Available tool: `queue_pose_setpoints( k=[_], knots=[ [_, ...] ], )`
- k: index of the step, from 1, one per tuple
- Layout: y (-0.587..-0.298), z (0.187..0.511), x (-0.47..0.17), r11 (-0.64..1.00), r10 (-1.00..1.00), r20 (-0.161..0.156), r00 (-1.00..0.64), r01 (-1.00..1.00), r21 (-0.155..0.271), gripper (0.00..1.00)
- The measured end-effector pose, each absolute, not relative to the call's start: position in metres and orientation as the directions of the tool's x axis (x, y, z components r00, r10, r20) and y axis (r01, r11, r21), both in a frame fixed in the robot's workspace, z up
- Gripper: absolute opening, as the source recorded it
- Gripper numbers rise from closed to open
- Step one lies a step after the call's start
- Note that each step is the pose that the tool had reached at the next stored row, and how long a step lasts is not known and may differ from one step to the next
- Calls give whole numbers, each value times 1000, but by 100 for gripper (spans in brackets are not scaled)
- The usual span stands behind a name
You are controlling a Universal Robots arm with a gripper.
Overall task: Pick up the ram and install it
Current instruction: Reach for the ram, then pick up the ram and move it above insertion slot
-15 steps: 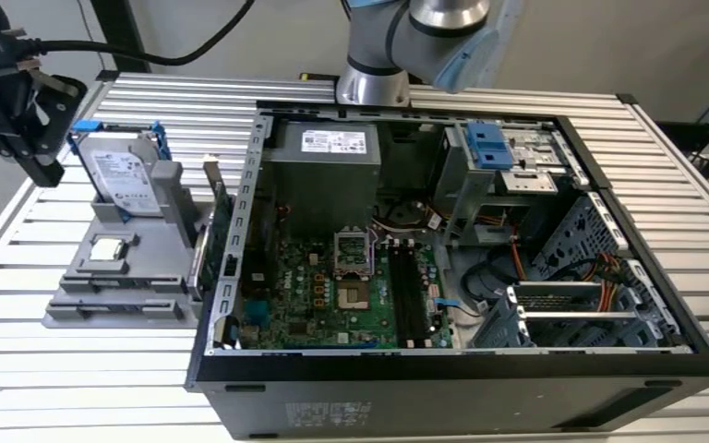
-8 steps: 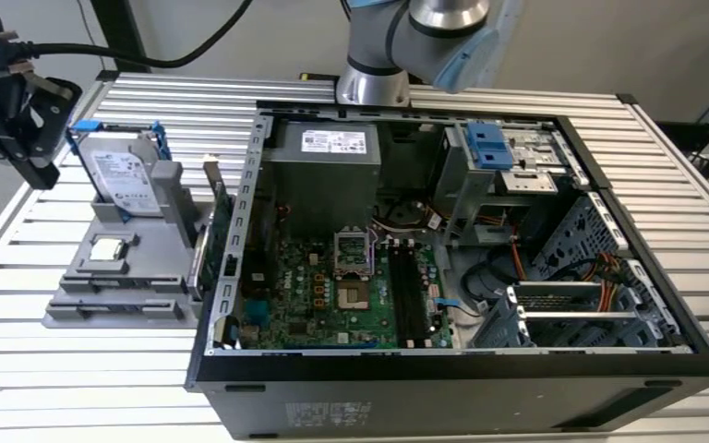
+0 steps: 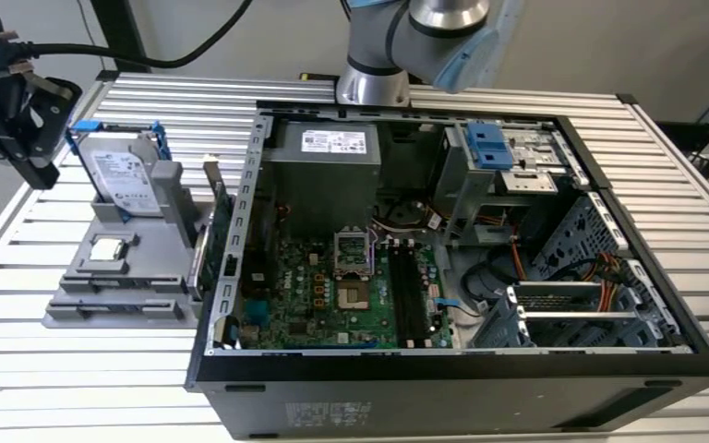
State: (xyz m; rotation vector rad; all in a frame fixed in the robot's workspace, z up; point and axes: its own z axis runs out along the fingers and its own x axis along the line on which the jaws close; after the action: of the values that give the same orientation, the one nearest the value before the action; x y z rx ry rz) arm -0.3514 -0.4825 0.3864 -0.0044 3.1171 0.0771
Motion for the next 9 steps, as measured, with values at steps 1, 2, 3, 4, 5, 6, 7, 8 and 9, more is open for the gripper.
queue_pose_setpoints(
  k=[1, 2, 3, 4, 5, 6, 7, 8, 9],
  knots=[
    [-483, 386, -351, 999, -2, -23, -1000, -3, 49, 0],
    [-483, 386, -351, 999, -2, -23, -1000, -4, 49, 0],
    [-483, 386, -351, 999, -2, -23, -1000, -4, 49, 0],
    [-483, 386, -352, 999, -2, -23, -1000, -4, 49, 0],
    [-483, 386, -352, 999, -2, -24, -1000, -4, 49, 0],
    [-483, 386, -352, 999, -2, -23, -1000, -3, 49, 0],
    [-483, 386, -352, 999, -2, -23, -1000, -3, 49, 0],
    [-483, 386, -352, 999, -2, -24, -1000, -4, 49, 0],
    [-483, 386, -352, 999, -2, -23, -1000, -3, 49, 0]
  ],
)
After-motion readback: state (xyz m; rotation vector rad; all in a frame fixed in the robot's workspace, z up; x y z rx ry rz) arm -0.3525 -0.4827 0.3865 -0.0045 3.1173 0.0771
